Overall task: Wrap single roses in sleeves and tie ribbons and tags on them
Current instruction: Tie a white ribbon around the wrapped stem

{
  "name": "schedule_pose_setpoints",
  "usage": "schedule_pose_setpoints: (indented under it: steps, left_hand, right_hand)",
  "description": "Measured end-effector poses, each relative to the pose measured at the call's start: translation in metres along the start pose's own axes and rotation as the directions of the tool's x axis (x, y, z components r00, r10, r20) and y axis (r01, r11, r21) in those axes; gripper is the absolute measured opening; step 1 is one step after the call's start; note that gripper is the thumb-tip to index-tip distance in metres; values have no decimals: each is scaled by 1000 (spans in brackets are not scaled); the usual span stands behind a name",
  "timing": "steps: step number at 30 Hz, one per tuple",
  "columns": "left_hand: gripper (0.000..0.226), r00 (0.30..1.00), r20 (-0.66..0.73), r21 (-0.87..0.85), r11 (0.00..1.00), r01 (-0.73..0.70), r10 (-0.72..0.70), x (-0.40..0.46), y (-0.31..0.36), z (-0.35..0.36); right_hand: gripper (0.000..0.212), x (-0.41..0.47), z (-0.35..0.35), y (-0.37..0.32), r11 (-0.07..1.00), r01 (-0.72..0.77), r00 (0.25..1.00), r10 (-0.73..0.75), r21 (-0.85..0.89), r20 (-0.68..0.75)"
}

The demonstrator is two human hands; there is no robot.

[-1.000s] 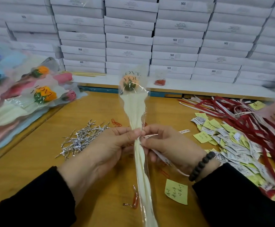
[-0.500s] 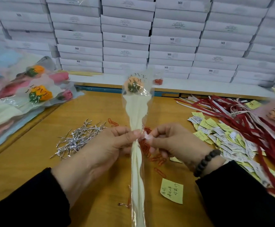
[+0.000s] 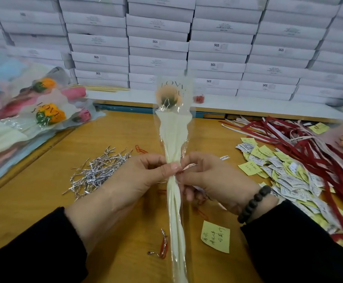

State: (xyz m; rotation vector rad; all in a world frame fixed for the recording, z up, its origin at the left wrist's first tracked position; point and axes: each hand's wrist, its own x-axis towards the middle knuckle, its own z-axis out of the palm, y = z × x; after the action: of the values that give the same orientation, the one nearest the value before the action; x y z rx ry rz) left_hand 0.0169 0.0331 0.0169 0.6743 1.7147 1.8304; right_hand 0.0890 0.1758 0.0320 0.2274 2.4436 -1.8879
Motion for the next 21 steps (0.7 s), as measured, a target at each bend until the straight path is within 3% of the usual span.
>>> schedule_pose_setpoints:
  steps: [6,14,21]
  left_hand:
    - [26,999,-27,37,999,-29,30,-1,0,2]
    - [16,996,-77,43,998,-36,40,0,0,4]
    - [29,982,-187,80,997,-3,18,1,3,6]
  right_hand:
    - [11,-1,-2,-1,997,0,999,3,82,-36]
    - [35,0,2,3,991,0,997,-9,133,74]
    - [35,2,5,5,948,-14,1000,14,319,2]
